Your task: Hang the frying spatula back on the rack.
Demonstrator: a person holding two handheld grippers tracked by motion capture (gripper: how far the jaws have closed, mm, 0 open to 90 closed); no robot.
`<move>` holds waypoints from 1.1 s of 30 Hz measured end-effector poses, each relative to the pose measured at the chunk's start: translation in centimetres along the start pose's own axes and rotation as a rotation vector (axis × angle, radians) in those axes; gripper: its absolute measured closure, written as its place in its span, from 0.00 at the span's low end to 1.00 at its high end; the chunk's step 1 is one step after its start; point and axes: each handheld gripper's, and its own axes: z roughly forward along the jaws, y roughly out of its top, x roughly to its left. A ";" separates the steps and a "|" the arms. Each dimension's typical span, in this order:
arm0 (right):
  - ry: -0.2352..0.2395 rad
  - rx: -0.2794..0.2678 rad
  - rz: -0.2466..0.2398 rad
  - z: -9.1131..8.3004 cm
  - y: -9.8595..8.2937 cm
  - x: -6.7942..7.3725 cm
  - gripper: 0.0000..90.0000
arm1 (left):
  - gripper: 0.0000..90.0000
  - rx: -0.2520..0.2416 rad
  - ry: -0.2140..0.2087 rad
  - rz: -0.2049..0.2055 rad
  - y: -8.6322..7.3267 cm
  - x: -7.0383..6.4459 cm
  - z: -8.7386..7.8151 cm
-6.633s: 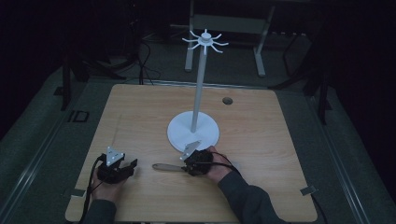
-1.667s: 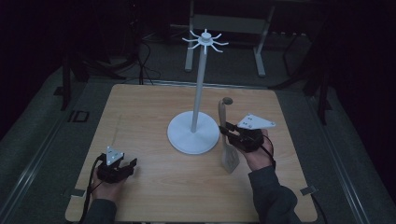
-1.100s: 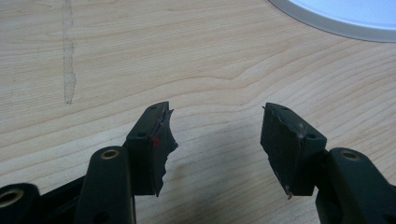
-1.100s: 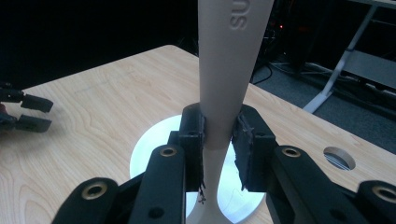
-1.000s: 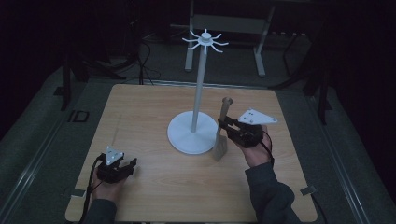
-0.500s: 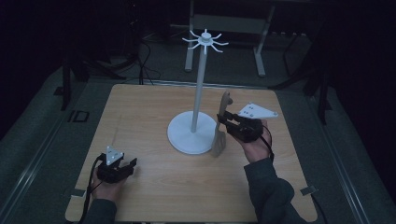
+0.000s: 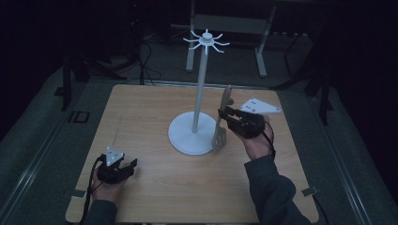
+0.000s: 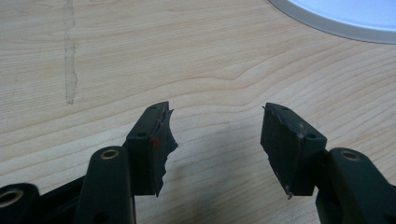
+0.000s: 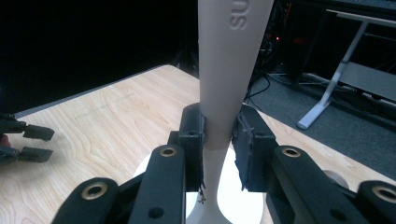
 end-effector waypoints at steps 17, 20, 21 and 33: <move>-0.013 -0.020 0.021 0.1 2.0 -0.4 0.82 | 0.48 -0.003 -0.001 -0.006 0.0 0.0 0.0; -0.016 -0.024 0.022 0.1 2.2 -0.4 0.82 | 0.48 -0.002 -0.001 -0.006 0.0 0.1 0.0; -0.017 -0.026 0.023 0.1 2.3 -0.5 0.82 | 0.48 -0.002 -0.001 -0.006 0.0 0.1 0.0; -0.008 -0.028 0.021 0.3 3.8 -0.5 0.82 | 0.48 -0.003 0.000 -0.006 0.0 0.1 0.0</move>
